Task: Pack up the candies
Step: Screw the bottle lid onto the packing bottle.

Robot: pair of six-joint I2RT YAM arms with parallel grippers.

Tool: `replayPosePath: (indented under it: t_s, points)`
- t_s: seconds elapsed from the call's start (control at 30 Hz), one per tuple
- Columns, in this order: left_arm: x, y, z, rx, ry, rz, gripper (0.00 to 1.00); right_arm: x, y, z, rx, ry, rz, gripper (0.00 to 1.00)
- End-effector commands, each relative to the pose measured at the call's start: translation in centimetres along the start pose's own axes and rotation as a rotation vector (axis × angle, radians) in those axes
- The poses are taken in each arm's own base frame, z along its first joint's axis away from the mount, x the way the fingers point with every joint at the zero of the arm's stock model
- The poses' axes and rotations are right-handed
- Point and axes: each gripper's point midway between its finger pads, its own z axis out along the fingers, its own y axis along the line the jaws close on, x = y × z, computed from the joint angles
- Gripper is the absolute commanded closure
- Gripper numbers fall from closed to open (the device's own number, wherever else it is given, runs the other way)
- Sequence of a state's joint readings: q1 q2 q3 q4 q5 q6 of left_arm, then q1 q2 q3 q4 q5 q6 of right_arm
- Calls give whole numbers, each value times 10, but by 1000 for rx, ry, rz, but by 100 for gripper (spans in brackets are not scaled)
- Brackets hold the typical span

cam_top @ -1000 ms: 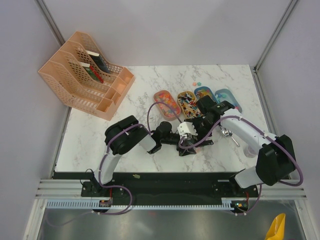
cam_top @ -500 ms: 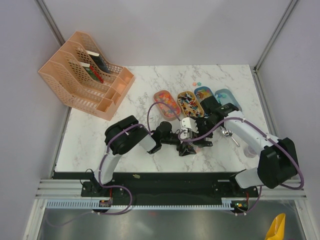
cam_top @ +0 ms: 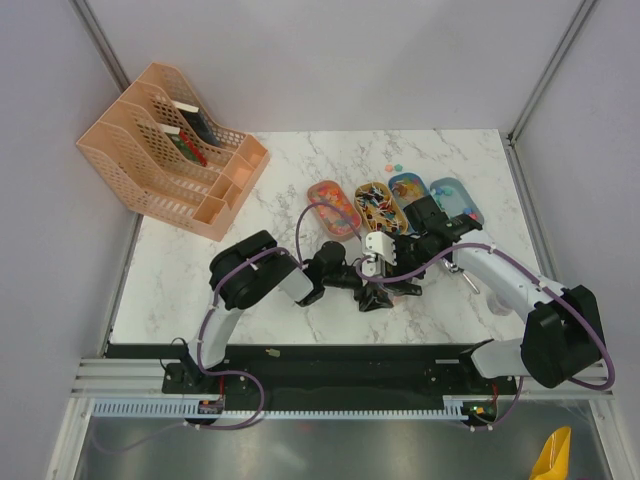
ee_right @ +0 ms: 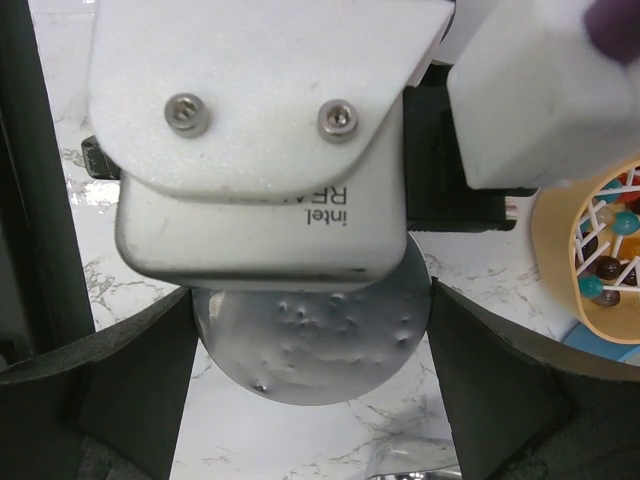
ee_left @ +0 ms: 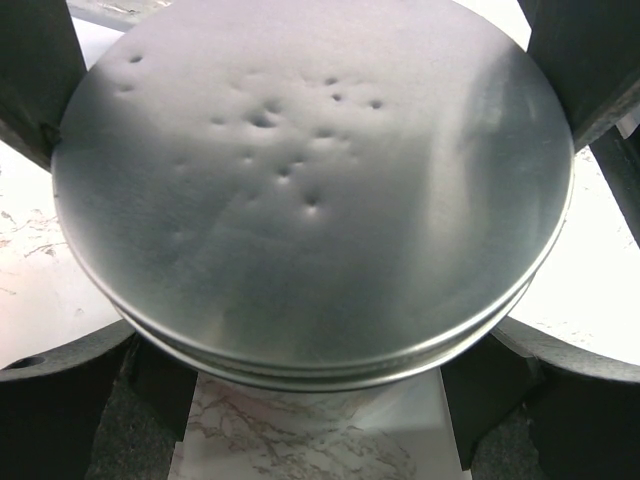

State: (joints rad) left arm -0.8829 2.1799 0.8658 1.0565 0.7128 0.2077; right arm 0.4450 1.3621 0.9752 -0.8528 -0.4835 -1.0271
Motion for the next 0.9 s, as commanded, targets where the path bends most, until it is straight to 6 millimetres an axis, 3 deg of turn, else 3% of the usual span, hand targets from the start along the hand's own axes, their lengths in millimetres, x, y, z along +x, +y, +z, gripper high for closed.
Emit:
replayPosePath:
  t_s: [0.0,0.03,0.1,0.37,0.4,0.6,0.73,0.87]
  points:
    - [113,-25,-32,-59,363,-314,83,34,37,2,-122,140,160,11]
    - [113,-26,-32,-53,366,-315,79,34,35,1,-113,143,148,2]
    - [114,-27,-33,-48,373,-320,66,31,28,-2,-89,138,119,2]
    - [107,-41,-44,5,404,-326,39,22,8,-14,-21,133,97,2]
    - [102,-45,-47,16,402,-324,1,20,6,-15,-14,128,94,2]
    - [96,-66,-59,96,427,-356,0,17,2,-19,12,115,89,2]
    - [98,-69,-65,93,449,-363,0,13,-2,-23,37,102,87,2]
    - [87,-63,-70,61,445,-341,0,4,-3,-27,45,66,95,2]
